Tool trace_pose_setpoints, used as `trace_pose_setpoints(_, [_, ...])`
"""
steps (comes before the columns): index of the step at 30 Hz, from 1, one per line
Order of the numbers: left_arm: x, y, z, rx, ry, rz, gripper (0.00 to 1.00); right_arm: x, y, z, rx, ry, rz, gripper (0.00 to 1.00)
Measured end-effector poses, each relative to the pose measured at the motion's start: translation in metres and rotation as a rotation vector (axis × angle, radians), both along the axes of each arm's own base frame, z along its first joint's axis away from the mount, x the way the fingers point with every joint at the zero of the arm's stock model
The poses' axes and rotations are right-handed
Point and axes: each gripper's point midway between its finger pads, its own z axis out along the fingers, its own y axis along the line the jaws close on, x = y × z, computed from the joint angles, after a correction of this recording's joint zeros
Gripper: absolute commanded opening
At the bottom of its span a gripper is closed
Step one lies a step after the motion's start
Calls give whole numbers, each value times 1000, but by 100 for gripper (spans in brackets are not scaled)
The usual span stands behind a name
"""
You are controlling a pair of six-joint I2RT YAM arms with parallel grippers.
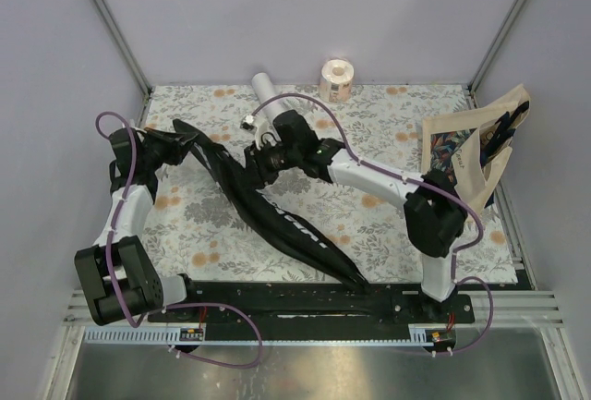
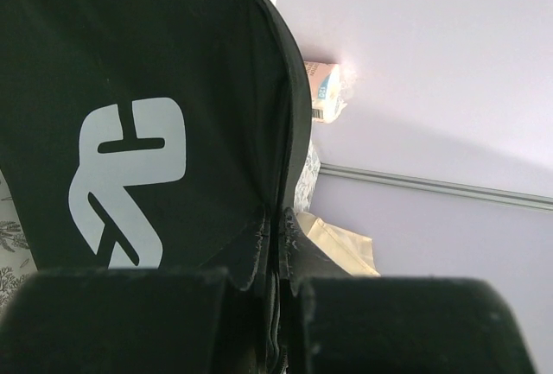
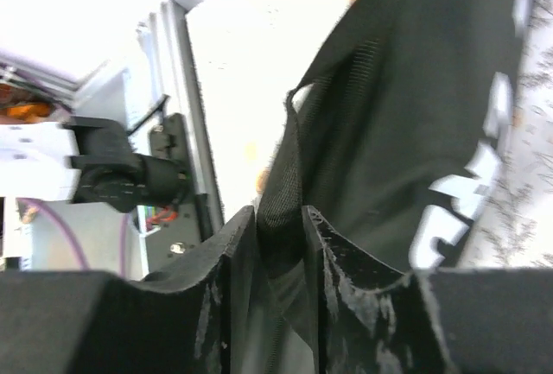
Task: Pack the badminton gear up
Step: Zip the racket bag at the center of the board.
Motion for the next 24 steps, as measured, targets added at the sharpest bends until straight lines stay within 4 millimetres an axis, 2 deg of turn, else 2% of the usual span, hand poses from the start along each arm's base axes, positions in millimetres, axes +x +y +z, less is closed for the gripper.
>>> trace_pose_setpoints(3, [1, 1, 0, 2, -8, 4, 0, -31, 13, 32, 50, 15, 10, 40])
trace_pose_setpoints(5, [2, 1, 0, 2, -10, 6, 0, -54, 25, 40, 61, 38, 17, 38])
trace_pose_setpoints(7, [2, 1, 0, 2, -10, 7, 0, -74, 37, 34, 46, 82, 8, 38])
trace_pose_setpoints(9, [2, 2, 0, 3, -12, 8, 0, -82, 41, 17, 10, 131, -14, 38])
trace_pose_setpoints(13, [2, 1, -1, -8, -16, 12, 0, -75, 32, -38, -117, 233, -108, 46])
trace_pose_setpoints(16, [2, 1, -1, -14, -25, 15, 0, -69, 21, -54, -186, 251, -164, 58])
trace_pose_setpoints(18, [2, 1, -1, -18, -32, 16, 0, -65, 15, -50, -197, 238, -190, 62])
trace_pose_setpoints(21, [2, 1, -1, -27, -37, 15, 0, -60, 7, -26, -167, 223, -207, 63])
trace_pose_setpoints(24, [2, 0, -2, -31, -42, 12, 0, -40, -1, 5, -90, 201, -243, 56])
